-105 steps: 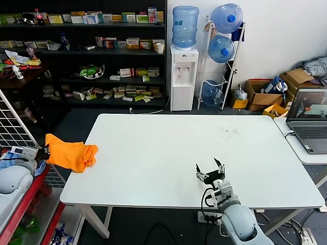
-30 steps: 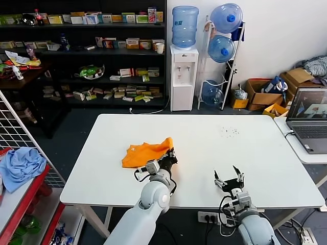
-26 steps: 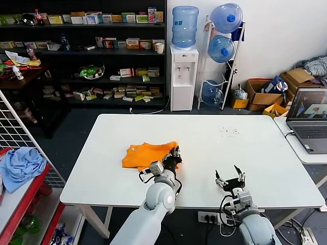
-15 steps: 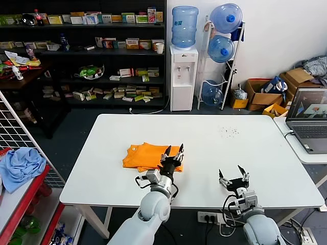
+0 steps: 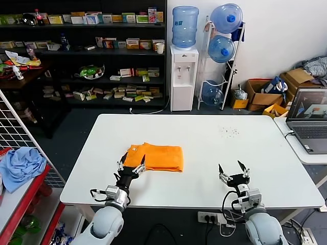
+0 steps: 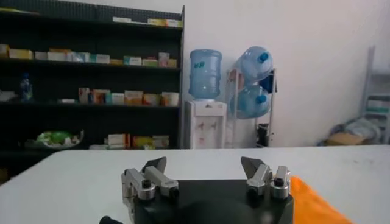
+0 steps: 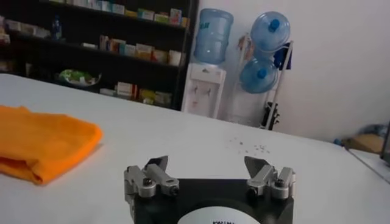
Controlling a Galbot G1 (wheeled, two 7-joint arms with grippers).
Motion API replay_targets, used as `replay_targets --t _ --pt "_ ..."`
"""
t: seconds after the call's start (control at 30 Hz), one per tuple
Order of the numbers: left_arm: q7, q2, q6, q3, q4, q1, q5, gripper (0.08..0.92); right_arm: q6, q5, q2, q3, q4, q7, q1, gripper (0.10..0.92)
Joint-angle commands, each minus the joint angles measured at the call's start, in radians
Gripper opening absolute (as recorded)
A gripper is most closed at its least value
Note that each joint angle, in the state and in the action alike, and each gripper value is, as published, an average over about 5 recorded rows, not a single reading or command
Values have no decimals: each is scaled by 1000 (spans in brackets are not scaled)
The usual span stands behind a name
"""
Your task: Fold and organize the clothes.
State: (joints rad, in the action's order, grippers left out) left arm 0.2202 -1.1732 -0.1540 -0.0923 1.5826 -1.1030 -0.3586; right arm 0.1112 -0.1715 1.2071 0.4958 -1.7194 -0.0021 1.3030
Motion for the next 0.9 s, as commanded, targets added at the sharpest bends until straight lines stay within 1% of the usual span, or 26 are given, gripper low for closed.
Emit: replay_targets --t 0.03,0.23,0.47,0.6,0.77,0.9 --pt "0 124 18 -175 24 -91 89 823 -77 -3 26 35 -47 -52 5 823" --pt "-46 83 55 -248 51 -154 114 823 -27 8 52 78 -83 -88 11 823" --pt "-65 37 120 -246 136 -202 120 823 76 65 84 100 -104 -88 28 823" --pt "-78 31 121 -260 134 -211 140 823 112 87 110 121 -104 -95 34 823" --pt "-105 30 112 -280 136 -214 206 823 128 121 162 157 -108 -119 27 823" --pt "-110 32 110 -288 134 -208 214 823 128 156 182 168 -108 -127 26 823"
